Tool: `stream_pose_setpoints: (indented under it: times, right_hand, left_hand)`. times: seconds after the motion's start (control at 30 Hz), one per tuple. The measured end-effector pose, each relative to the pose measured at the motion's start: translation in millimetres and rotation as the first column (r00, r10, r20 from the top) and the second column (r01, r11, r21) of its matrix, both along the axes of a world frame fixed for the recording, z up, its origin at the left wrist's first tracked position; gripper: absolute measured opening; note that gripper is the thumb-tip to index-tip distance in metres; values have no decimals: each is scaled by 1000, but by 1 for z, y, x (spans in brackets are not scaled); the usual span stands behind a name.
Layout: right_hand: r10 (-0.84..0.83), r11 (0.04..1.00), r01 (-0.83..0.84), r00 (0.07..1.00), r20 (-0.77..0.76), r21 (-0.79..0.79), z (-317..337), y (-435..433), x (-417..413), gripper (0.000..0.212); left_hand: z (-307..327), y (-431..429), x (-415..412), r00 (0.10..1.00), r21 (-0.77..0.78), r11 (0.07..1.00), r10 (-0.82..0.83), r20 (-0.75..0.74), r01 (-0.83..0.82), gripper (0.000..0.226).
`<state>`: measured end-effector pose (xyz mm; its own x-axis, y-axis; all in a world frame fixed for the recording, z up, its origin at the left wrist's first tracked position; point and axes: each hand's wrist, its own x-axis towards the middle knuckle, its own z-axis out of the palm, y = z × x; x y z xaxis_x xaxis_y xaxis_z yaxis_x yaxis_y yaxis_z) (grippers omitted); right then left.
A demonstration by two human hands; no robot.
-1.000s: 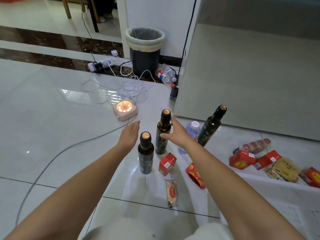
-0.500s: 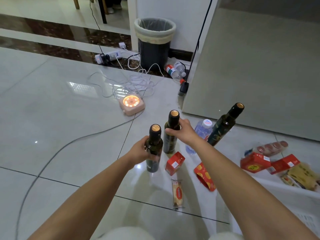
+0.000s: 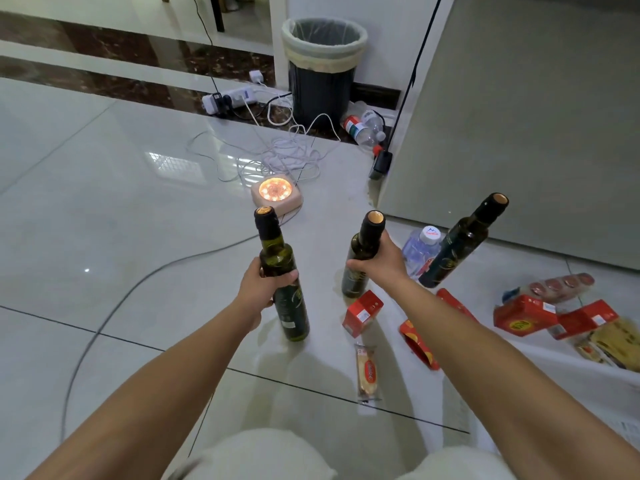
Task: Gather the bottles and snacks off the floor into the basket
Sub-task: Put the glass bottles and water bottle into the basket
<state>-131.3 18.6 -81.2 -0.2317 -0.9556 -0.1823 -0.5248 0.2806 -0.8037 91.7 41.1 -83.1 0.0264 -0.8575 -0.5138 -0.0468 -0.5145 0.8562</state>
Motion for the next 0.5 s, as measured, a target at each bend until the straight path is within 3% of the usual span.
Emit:
stream_pose_setpoints:
  times: [0.17,0.37,0.5]
  right_hand:
    - [-146,988,150,986,86,-47,27,17,-12,67]
    - [-281,935,326,922,266,-141,85,65,-65,36]
    - [-523,785,612,738,426,-96,99,140,-129,34]
  left_hand:
    - [38,-12,6,999,-74,997,3,-49,-7,45]
    - [75,-32,-48,915,-176,908,-397,-72,380,31]
    - [87,-21,-125,753,-187,742,-658,-20,644,33]
